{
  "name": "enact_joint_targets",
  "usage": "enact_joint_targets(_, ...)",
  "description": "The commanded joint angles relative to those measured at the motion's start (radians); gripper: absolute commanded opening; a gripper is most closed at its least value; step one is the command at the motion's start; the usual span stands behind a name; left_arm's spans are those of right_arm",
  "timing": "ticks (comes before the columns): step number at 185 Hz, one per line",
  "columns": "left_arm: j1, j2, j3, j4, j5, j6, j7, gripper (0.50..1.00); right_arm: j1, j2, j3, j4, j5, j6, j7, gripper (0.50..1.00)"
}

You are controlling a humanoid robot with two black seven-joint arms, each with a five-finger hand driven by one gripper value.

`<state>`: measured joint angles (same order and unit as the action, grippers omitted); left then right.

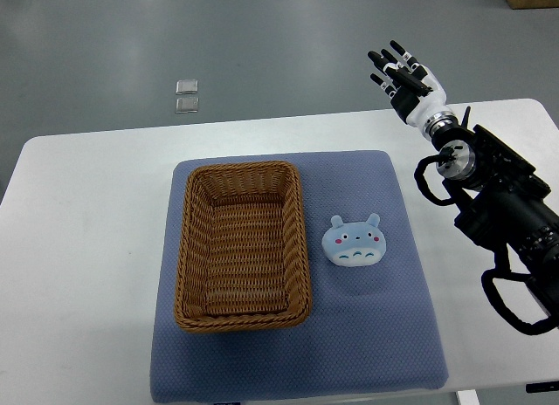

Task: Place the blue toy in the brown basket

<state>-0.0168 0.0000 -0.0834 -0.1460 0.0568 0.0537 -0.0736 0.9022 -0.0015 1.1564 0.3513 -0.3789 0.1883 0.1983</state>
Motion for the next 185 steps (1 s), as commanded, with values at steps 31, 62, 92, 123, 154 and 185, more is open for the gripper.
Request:
enact_joint_targets(31,0.000,0.000,0.001,0.000,0.000,0.000,0.000,1.000,-0.002,-0.002,0.000,0.011,0.002,0.002,0.001,0.905)
enact_joint_targets(62,0.000,0.000,0.001,0.000,0.000,0.000,0.000,1.000,-0.002,-0.005,0.000,0.014,0.000,-0.003,0.001,0.905)
enact_joint_targets(92,-0.002,0.000,0.001,0.000,0.000,0.000,0.000,1.000,-0.012,-0.029,-0.007,0.078,0.000,-0.010,0.000,0.905)
enact_joint_targets(123,-0.002,0.000,0.001,0.000,0.000,0.000,0.000,1.000,-0.062,-0.106,-0.030,0.216,-0.005,-0.086,0.000,0.905)
enact_joint_targets(154,-0.002,0.000,0.001,0.000,0.000,0.002,0.000,1.000,-0.063,-0.195,-0.138,0.290,-0.009,-0.098,-0.002,0.905)
enact_joint_targets(185,-0.002,0.000,0.001,0.000,0.000,0.000,0.000,1.000,-0.052,-0.311,-0.300,0.397,-0.083,-0.078,-0.002,0.905)
